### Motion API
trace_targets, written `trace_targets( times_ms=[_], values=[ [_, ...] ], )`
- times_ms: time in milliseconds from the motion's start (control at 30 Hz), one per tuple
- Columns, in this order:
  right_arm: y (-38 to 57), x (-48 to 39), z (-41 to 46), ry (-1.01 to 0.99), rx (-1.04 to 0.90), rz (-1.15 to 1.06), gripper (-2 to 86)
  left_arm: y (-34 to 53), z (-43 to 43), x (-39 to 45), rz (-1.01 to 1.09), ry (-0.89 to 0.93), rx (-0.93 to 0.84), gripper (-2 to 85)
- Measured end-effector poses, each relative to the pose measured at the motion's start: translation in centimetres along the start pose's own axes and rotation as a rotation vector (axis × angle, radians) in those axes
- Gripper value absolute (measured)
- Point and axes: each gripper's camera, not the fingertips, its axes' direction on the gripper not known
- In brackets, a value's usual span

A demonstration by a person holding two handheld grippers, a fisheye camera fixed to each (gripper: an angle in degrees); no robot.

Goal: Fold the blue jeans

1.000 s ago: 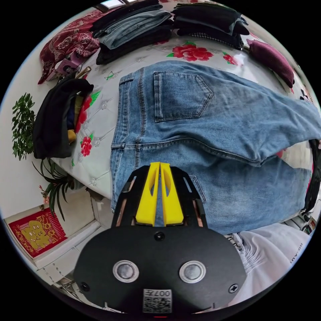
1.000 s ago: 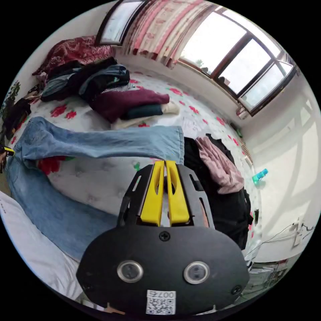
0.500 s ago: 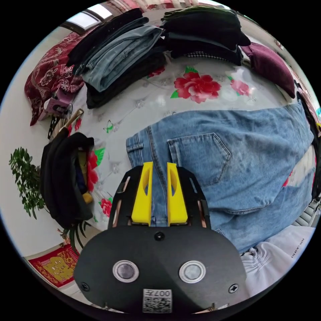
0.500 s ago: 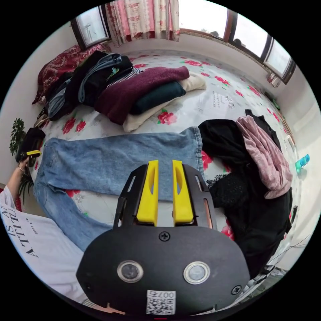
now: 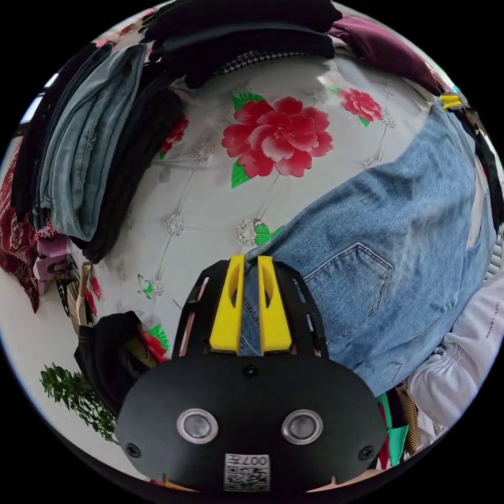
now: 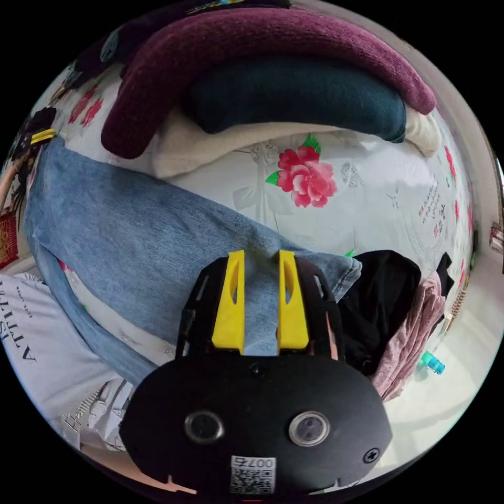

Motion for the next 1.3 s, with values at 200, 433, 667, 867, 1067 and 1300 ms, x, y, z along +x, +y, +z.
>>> trace_targets(
  times_ms=[200,433,667,867,1067,1300],
  values=[
    [1.6,0.4,-3.5,0.007,0.067,0.044,0.5,2.1,-1.2,-1.3,-0.093,0.020,0.043,-0.7],
    [14.4,-2.3,-17.6,0.078,0.541,0.136,0.1,11.8,-11.4,-0.3,-0.183,-0.074,0.270,-0.9],
    [31.5,-11.2,-22.1,0.203,0.694,0.221,0.0,26.6,-17.9,7.1,-0.259,-0.092,0.402,-0.8],
    [41.7,-16.7,-10.1,0.005,0.494,0.433,-0.1,33.5,-9.3,15.8,-0.304,0.038,0.172,-0.8],
    [44.7,-17.9,5.1,-0.240,0.218,0.627,-0.1,31.7,-3.1,17.5,-0.300,0.090,0.028,-0.8],
    [47.0,-13.4,-8.1,-0.111,0.539,0.468,-0.1,28.5,-14.8,14.0,-0.277,-0.037,0.279,-0.8]
  ],
)
